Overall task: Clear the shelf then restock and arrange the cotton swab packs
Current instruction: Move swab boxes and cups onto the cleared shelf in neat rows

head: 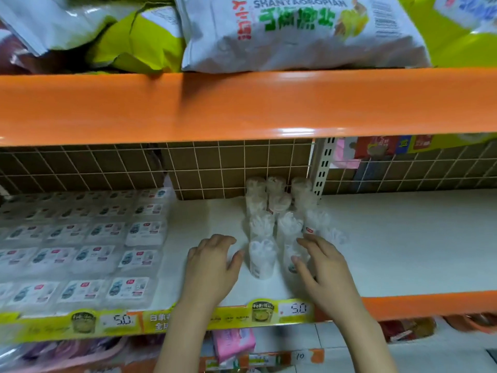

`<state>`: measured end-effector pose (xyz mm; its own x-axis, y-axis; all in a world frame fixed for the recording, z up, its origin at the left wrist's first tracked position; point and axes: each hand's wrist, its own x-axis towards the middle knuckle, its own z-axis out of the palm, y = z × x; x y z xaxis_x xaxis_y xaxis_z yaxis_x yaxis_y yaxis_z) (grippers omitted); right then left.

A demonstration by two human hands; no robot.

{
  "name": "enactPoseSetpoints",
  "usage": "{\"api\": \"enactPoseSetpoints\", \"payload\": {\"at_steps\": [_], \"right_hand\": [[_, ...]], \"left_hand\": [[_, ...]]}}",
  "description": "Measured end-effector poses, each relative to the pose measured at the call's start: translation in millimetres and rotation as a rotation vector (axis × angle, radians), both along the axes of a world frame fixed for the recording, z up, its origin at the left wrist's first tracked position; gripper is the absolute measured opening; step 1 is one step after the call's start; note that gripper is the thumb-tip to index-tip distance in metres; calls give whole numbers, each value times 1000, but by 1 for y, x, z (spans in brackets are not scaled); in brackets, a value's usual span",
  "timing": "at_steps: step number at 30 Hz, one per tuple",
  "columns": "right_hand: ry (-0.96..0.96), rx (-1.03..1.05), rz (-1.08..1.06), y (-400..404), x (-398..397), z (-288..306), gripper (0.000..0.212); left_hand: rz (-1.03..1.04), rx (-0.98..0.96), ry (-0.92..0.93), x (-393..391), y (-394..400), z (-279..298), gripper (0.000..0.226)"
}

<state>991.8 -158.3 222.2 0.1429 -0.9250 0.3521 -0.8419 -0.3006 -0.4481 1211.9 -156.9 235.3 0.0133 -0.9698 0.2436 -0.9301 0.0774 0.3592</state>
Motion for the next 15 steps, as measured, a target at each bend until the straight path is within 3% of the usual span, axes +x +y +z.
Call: {"api": "enactPoseSetpoints", "payload": {"at_steps": [15], "right_hand": [[-79,-53,-34,-5,-65,8,51]], "left_hand": [[7,-134,79,-46,-16,9,60]]}}
